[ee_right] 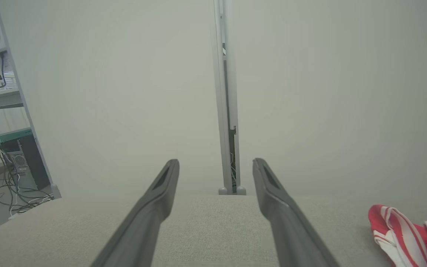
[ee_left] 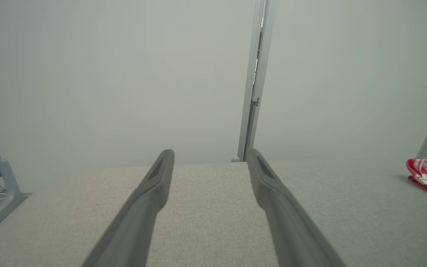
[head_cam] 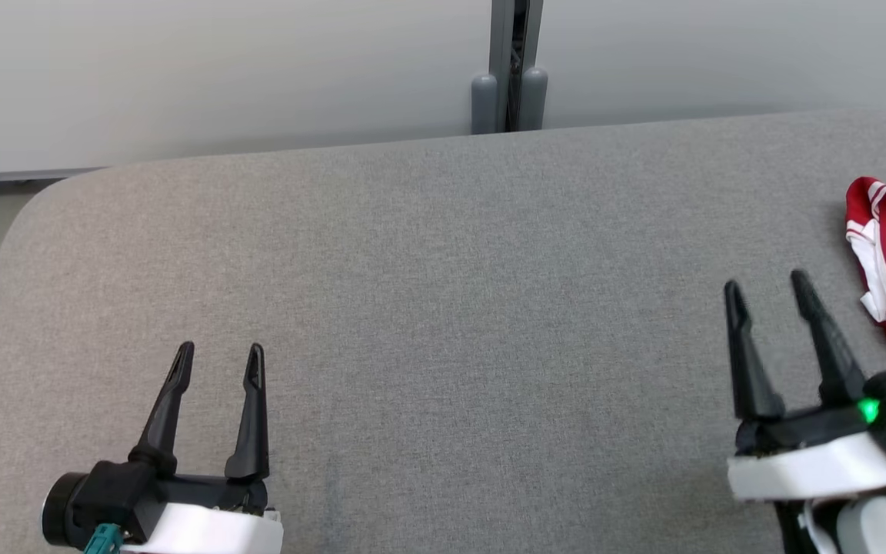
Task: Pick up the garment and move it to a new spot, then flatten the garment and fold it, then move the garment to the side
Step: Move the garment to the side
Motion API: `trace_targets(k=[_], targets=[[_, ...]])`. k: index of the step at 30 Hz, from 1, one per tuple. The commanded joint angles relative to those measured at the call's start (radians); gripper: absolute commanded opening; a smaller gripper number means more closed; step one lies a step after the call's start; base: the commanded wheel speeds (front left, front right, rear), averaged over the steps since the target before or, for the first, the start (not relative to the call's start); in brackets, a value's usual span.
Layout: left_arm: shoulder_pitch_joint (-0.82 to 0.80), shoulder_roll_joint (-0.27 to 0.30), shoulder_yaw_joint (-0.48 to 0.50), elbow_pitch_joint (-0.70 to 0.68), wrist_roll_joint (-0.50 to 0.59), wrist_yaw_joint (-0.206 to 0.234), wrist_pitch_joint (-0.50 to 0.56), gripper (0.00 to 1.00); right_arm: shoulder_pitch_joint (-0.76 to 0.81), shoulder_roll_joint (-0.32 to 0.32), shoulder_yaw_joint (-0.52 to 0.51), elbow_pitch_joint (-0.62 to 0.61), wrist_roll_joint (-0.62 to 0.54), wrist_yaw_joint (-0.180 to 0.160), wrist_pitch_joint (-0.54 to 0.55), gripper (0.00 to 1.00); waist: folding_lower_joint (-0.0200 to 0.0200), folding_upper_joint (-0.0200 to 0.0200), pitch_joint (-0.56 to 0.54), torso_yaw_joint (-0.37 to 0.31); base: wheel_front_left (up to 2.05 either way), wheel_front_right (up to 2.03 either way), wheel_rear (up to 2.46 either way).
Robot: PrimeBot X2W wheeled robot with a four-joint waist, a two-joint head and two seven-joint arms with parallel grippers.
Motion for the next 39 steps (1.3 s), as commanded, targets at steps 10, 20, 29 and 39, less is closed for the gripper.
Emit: trace_targets(k=[10, 20, 29, 39], targets=[[0.024, 0.004, -0.002, 0.009, 0.001, 0.014, -0.003, 1.0, 0.095, 0.049, 0.006, 0.021, -0.051, 0.0, -0.004, 1.0, 0.0, -0.0001, -0.024, 0.009, 0.0, 0.0, 0.0], [0.025, 0.003, -0.008, 0.01, 0.0, 0.016, -0.003, 1.0, 0.082, 0.057, 0.012, 0.024, -0.074, 0.0, -0.004, 1.0, 0.0, -0.0001, -0.018, 0.012, 0.0, 0.0, 0.0], [0.028, 0.003, -0.016, 0.015, -0.007, 0.017, -0.003, 1.0, 0.084, 0.058, 0.003, 0.018, -0.082, 0.0, -0.004, 1.0, 0.0, -0.0001, -0.022, 0.019, 0.0, 0.0, 0.0], [0.028, 0.003, -0.019, 0.02, 0.007, 0.015, -0.003, 1.0, 0.084, 0.058, 0.006, 0.018, -0.088, 0.0, -0.004, 1.0, 0.0, -0.0001, -0.021, 0.02, 0.0, 0.0, 0.0]])
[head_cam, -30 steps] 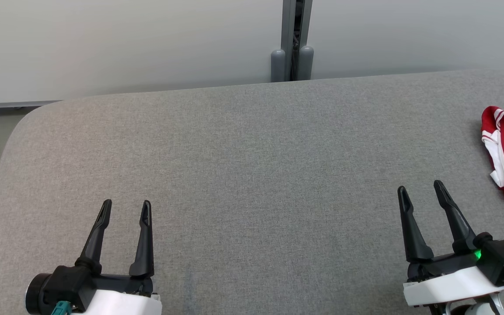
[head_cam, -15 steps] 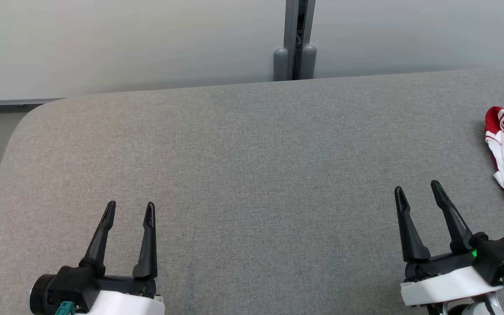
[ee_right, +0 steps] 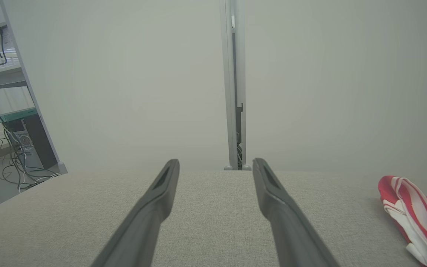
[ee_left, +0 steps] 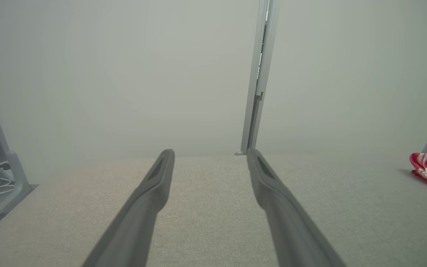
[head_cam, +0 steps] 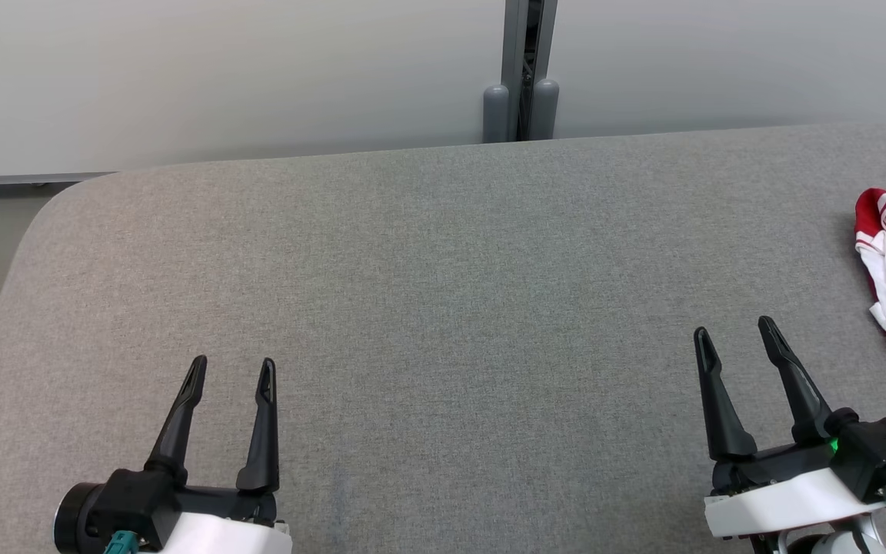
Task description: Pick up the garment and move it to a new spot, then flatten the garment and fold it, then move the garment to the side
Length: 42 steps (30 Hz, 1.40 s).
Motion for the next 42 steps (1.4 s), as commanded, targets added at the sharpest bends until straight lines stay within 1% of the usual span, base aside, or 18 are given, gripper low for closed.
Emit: trace_targets(k=[1, 7, 8, 14, 18, 21, 26, 27, 31, 39, 40, 42], targets=[[0.003, 0.003, 0.0, -0.005, 0.006, 0.008, -0.003, 1.0, -0.005, -0.003, 0.001, -0.005, -0.007, 0.0, -0.004, 1.0, 0.0, 0.0, 0.0, 0.0, 0.0, 0.0, 0.0], [0.009, 0.003, -0.005, 0.0, -0.002, 0.017, -0.003, 1.0, -0.006, -0.003, 0.004, 0.0, 0.004, 0.0, -0.004, 1.0, 0.0, 0.0, -0.003, 0.001, 0.0, 0.0, 0.0], [0.012, 0.003, -0.005, 0.006, -0.018, 0.012, -0.003, 1.0, -0.006, -0.003, 0.005, 0.001, 0.005, 0.0, -0.004, 1.0, 0.0, 0.0, -0.004, 0.002, 0.0, 0.0, 0.0], [0.015, 0.004, 0.007, 0.023, -0.035, -0.014, -0.003, 1.0, -0.004, -0.003, 0.009, -0.001, -0.007, 0.0, -0.005, 1.0, 0.0, 0.0, -0.005, 0.004, 0.0, 0.0, 0.0], [0.014, 0.003, 0.014, 0.017, -0.069, -0.046, -0.003, 1.0, -0.003, -0.003, 0.01, -0.001, -0.013, 0.0, -0.004, 1.0, 0.0, 0.0, -0.005, 0.005, 0.0, 0.0, 0.0], [0.013, 0.003, 0.013, 0.01, -0.075, -0.065, -0.003, 1.0, -0.006, -0.003, 0.014, 0.0, -0.017, 0.0, -0.004, 1.0, 0.0, 0.0, -0.005, 0.005, 0.0, 0.0, 0.0], [0.02, 0.003, 0.018, 0.023, -0.088, -0.078, -0.003, 1.0, -0.011, -0.003, 0.026, 0.002, -0.02, 0.0, -0.005, 1.0, 0.0, 0.0, -0.005, 0.002, 0.0, 0.0, 0.0], [0.017, 0.0, 0.013, 0.026, -0.085, -0.075, 0.0, 0.0, 0.0, 0.001, 0.025, 0.006, -0.016, 0.0, 0.0, 0.0, 0.0, 0.0, -0.005, 0.002, 0.0, 0.0, 0.0], [0.025, -0.004, 0.006, 0.056, -0.101, -0.075, 0.005, 0.0, 0.022, 0.008, 0.026, 0.032, 0.001, 0.0, 0.004, 0.0, 0.0, 0.0, -0.006, 0.002, 0.0, 0.0, 0.0], [-0.002, 0.003, 0.01, 0.075, -0.258, -0.072, 0.031, 0.0, 0.008, -0.01, 0.01, 0.053, 0.18, 0.0, 0.038, 0.0, 0.0, 0.0, -0.01, 0.001, 0.0, 0.0, 0.0], [-0.002, 0.003, 0.01, 0.075, -0.258, -0.072, 0.031, 0.0, 0.008, -0.01, 0.01, 0.053, 0.18, 0.0, 0.038, 0.0, 0.0, 0.0, -0.01, 0.001, 0.0, 0.0, 0.0], [-0.009, 0.004, 0.011, 0.082, -0.295, -0.073, 0.037, 0.0, 0.003, -0.014, 0.006, 0.059, 0.221, 0.0, 0.046, 0.0, 0.0, 0.0, -0.011, 0.001, 0.0, 0.0, 0.0]])
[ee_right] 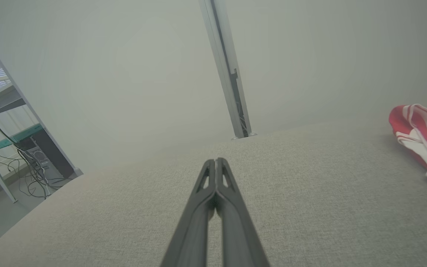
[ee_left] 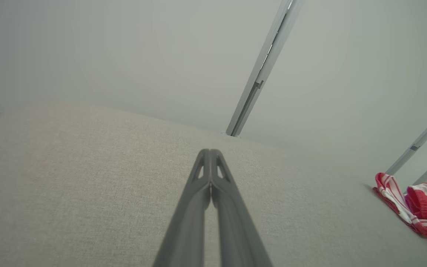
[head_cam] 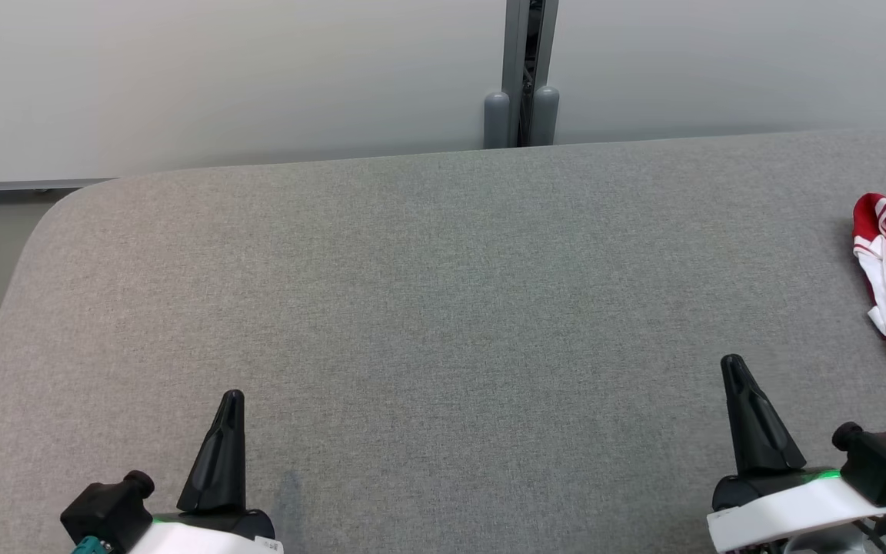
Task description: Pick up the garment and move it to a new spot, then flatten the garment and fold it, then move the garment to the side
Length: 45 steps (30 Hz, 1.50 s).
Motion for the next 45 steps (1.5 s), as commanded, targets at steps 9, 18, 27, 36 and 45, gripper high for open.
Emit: trace_targets(k=[9, 18, 27, 36, 45], targets=[[-0.06, 0.012, 0.008, 0.018, -0.174, -0.004, 0.029, 0.0, -0.04, -0.026, -0.024, 0.011, 0.196, 0.0, 0.037, 0.0, 0.0, -0.0001, -0.005, -0.001, 0.0, 0.0, 0.0], [-0.089, 0.016, 0.012, 0.045, -0.312, -0.008, 0.053, 0.0, -0.053, -0.039, -0.042, 0.033, 0.35, 0.0, 0.069, 0.0, 0.0, -0.0001, -0.01, -0.003, 0.0, 0.0, 0.0], [-0.113, 0.02, 0.016, 0.069, -0.437, -0.011, 0.076, 0.0, -0.064, -0.048, -0.057, 0.051, 0.489, 0.0, 0.1, 0.0, 0.0, -0.0001, -0.015, -0.004, 0.0, 0.0, 0.0], [-0.138, 0.023, 0.021, 0.093, -0.561, -0.015, 0.1, 0.0, -0.077, -0.058, -0.077, 0.071, 0.627, 0.0, 0.132, 0.0, 0.0, -0.0001, -0.021, -0.006, 0.0, 0.0, 0.0], [-0.156, 0.026, 0.025, 0.11, -0.653, -0.017, 0.118, 0.0, -0.085, -0.064, -0.09, 0.084, 0.728, 0.0, 0.157, 0.0, 0.0, -0.0001, -0.025, -0.007, 0.0, 0.0, 0.0]])
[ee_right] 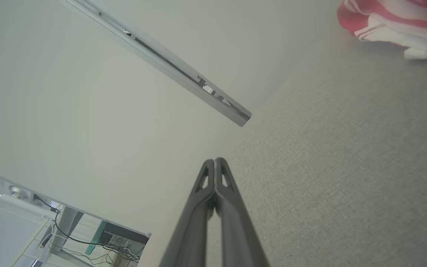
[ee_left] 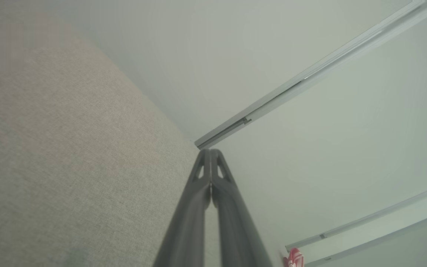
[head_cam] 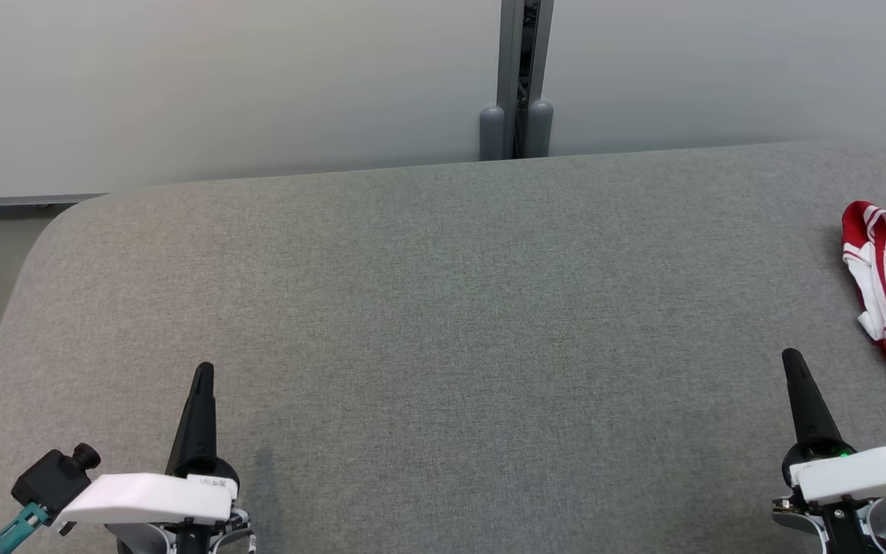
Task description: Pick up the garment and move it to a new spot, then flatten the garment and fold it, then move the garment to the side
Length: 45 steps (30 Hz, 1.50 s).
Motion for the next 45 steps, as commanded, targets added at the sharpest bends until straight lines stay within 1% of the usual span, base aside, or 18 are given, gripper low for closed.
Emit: trace_targets(k=[1, 25, 45], targets=[[-0.03, 0.01, 0.005, -0.002, -0.032, -0.007, 0.007, 0.0, -0.022, -0.012, -0.007, -0.006, 0.033, 0.0, 0.009, 0.0, 0.0, 0.0, -0.001, 0.0, 0.0, 0.0, 0.0], [-0.075, 0.013, 0.018, 0.042, -0.263, -0.011, 0.053, 0.0, -0.046, -0.023, -0.049, 0.032, 0.287, 0.0, 0.075, 0.0, 0.0, 0.0, -0.014, -0.004, 0.0, 0.0, 0.0], [-0.104, 0.014, 0.028, 0.068, -0.413, -0.016, 0.085, 0.0, -0.06, -0.029, -0.08, 0.057, 0.45, 0.0, 0.122, 0.0, 0.0, 0.0, -0.025, -0.007, 0.0, 0.0, 0.0]])
